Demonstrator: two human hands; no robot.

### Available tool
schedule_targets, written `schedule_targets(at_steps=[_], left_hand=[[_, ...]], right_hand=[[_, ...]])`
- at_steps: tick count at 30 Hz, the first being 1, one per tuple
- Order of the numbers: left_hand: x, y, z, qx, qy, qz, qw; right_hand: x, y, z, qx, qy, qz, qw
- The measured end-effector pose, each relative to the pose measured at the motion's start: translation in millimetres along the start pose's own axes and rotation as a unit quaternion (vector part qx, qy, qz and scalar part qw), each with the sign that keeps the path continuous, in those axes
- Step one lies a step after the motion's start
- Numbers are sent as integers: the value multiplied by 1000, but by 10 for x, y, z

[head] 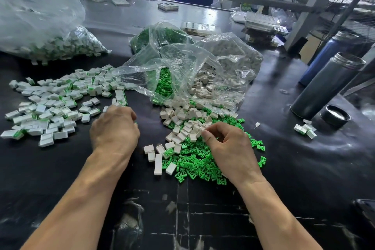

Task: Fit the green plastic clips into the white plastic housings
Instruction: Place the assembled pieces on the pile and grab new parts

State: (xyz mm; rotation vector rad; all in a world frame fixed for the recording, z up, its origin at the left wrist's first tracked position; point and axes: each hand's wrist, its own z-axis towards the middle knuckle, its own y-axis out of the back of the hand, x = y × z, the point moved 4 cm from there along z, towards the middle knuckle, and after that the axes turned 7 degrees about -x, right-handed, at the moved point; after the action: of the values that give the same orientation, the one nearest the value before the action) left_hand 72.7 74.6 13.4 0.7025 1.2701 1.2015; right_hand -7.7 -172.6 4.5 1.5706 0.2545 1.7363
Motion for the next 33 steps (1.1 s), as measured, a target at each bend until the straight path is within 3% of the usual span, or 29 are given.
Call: schedule_targets(at_steps=[3, 8, 12, 22, 30, 33], left_hand=[[-66, 18, -22, -8, -13, -47, 999], [-250, -131, -159, 112, -27, -146, 983], [-310, -229, -223, 158, -26, -177, 971], [-358, -265, -242, 175, -38, -214, 960], [-361, -231, -263, 170, -46, -228, 958], [-364, -185, -264, 166, -44, -261, 950]], right_hand=[[-16, 46, 15, 18, 1, -36, 999], [-3, 37, 13, 59, 11, -83, 995], [12, -28, -19, 73, 21, -124, 989], [66, -99, -37, 82, 28, -177, 980], [105, -81, -51, 97, 32, -162, 981], [107, -44, -59, 90, 28, -108, 990]])
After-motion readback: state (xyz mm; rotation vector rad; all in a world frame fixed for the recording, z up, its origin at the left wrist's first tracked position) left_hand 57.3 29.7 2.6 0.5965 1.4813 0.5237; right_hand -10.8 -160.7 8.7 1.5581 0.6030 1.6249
